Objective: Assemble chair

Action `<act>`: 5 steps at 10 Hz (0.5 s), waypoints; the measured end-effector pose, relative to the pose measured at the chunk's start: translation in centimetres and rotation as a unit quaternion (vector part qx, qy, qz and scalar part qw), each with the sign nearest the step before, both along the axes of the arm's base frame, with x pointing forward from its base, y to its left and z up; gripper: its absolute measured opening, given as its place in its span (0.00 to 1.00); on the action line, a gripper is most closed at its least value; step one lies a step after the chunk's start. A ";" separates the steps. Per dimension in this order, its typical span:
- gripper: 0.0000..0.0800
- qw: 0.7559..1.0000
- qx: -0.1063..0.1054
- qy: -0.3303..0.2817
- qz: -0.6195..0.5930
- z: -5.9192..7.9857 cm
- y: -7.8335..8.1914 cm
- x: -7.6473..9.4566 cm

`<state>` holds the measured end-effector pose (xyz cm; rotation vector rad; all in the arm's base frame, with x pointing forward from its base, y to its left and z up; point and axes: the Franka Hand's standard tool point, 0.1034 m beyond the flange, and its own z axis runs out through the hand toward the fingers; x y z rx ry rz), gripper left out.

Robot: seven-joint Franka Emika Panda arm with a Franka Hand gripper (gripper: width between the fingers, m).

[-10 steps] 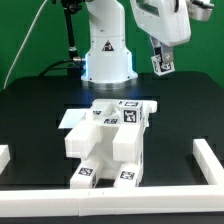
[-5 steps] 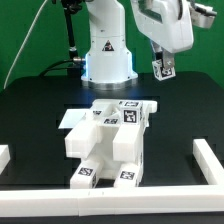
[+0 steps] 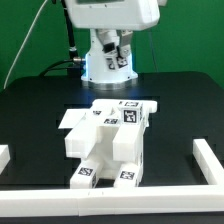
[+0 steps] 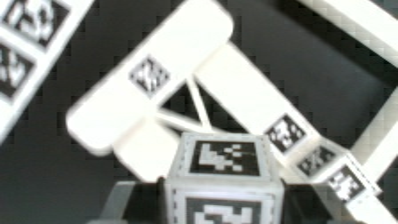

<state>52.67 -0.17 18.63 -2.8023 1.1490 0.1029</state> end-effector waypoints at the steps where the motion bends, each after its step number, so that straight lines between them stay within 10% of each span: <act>1: 0.35 1.000 0.001 0.003 -0.009 -0.2 0.2 -0.1; 5: 0.35 0.997 -0.014 0.000 0.079 -1.1 -2.4 0.1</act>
Offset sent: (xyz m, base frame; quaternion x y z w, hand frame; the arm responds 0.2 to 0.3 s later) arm 0.0000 0.0000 0.0000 0.0000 0.0000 0.0000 1.0000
